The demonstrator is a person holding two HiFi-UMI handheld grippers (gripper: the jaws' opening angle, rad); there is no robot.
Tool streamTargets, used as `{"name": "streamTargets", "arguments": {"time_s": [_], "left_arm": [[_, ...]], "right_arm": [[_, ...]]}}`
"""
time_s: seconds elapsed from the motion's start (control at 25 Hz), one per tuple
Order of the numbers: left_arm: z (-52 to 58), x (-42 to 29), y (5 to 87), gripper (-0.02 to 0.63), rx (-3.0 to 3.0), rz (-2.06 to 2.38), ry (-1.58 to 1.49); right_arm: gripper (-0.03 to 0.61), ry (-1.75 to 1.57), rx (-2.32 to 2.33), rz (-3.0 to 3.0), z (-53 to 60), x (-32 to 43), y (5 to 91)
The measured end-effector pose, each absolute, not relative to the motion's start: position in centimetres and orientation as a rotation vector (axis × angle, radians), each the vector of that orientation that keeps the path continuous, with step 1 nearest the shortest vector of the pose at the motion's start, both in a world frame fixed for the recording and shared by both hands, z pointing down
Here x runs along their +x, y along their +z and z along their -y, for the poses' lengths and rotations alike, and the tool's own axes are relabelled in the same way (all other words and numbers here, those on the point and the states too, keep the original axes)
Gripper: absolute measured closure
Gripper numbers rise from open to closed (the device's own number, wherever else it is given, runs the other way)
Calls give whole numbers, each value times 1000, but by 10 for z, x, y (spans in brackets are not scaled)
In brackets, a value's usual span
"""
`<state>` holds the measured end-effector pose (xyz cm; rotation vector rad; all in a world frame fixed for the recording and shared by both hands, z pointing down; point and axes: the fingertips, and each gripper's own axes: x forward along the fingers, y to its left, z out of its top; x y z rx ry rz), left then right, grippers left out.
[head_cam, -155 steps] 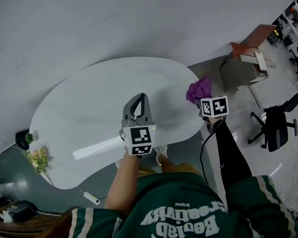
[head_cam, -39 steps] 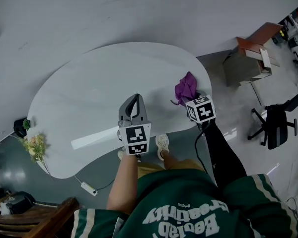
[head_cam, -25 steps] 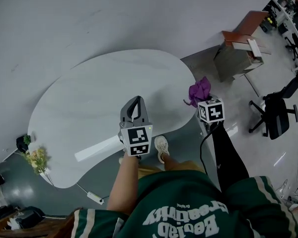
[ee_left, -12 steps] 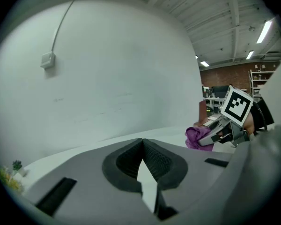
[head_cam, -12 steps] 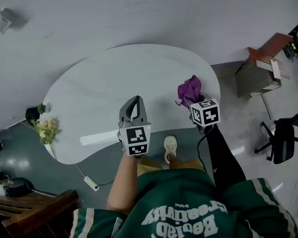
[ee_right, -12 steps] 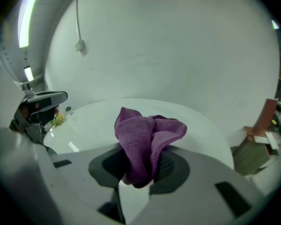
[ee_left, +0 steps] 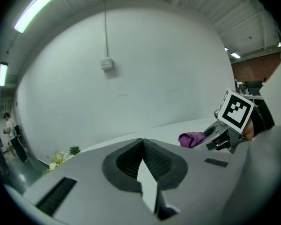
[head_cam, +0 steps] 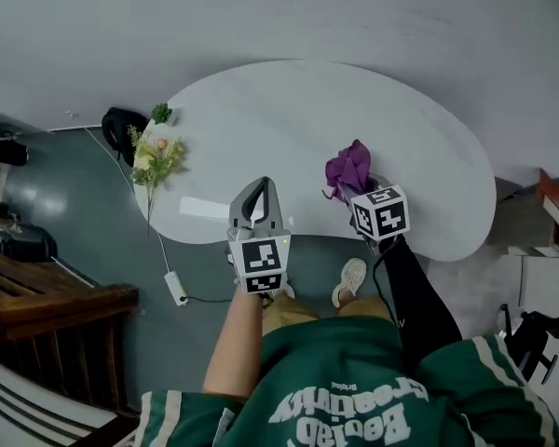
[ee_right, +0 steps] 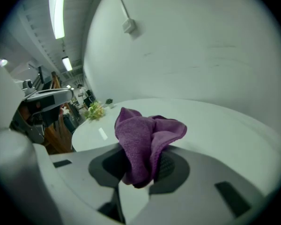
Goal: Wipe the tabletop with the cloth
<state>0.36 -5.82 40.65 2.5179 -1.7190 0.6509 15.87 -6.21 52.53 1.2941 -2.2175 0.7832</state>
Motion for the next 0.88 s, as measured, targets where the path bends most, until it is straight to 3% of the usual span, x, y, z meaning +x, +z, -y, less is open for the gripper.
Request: {"name": "streamTargets", "arguments": {"time_s": [0.52,0.88], "left_arm": [[63,-293,417,612,2291,1928,676],[37,-428,435,612,2133,2036,692]], "right_arm": [[459,697,946,2355,89,-179,525],[459,661,693,2352,67,-352,553]]}}
